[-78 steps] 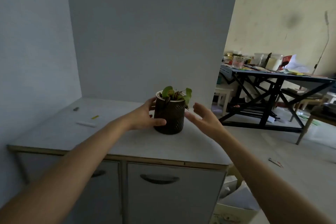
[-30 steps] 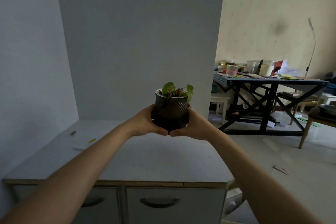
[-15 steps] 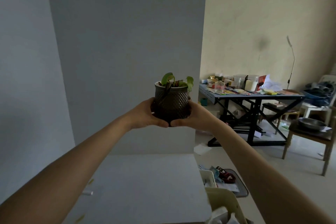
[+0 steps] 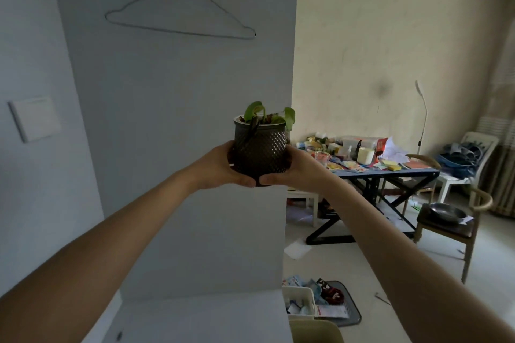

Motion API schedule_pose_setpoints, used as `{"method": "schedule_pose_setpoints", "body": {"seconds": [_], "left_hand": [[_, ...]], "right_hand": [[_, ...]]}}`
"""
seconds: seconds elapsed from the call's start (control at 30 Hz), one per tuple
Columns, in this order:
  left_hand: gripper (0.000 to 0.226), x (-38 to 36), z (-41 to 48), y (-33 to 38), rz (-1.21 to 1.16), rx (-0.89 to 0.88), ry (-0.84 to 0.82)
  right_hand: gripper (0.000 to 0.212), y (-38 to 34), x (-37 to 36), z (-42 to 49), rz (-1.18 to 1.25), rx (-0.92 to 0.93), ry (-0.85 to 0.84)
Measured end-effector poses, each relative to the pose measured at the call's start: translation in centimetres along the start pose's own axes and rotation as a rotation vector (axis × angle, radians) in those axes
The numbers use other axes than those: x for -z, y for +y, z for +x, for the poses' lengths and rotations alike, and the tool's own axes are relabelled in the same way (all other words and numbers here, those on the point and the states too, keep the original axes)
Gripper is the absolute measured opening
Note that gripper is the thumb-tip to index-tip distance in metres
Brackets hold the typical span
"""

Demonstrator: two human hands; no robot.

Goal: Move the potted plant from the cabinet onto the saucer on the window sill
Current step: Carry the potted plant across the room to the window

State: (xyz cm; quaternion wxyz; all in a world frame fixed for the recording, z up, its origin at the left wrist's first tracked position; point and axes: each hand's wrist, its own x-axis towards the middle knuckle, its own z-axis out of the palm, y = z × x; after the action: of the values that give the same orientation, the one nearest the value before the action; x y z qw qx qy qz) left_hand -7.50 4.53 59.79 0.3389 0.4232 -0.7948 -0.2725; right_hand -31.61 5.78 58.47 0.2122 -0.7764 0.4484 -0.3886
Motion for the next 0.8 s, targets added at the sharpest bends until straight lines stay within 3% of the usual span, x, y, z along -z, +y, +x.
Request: {"method": "schedule_pose_setpoints", "body": {"seconds": [0.3,0.47,0.67,0.8], "left_hand": [[0.085,2.6,3.0,9.0,-0.012,-0.061,-0.019],[0.09,1.7,3.9,11.7,0.001,-0.091,-0.053],[0.077,-0.7,5.6,13.5,-0.064,-0.135,-0.106],[0.084,-3.1,7.3,14.7,-0.095,-0.187,-0.186]], "right_hand": [[0.068,-5.7,8.4,0.5,-0.068,-0.026,0.072],[0.077,-6.0,11.2,-0.5,-0.104,-0.052,0.099],[0.077,-5.6,13.9,-2.7,-0.161,-0.111,0.145],[0.072,-4.8,15.8,-4.6,-0.195,-0.178,0.208]]}}
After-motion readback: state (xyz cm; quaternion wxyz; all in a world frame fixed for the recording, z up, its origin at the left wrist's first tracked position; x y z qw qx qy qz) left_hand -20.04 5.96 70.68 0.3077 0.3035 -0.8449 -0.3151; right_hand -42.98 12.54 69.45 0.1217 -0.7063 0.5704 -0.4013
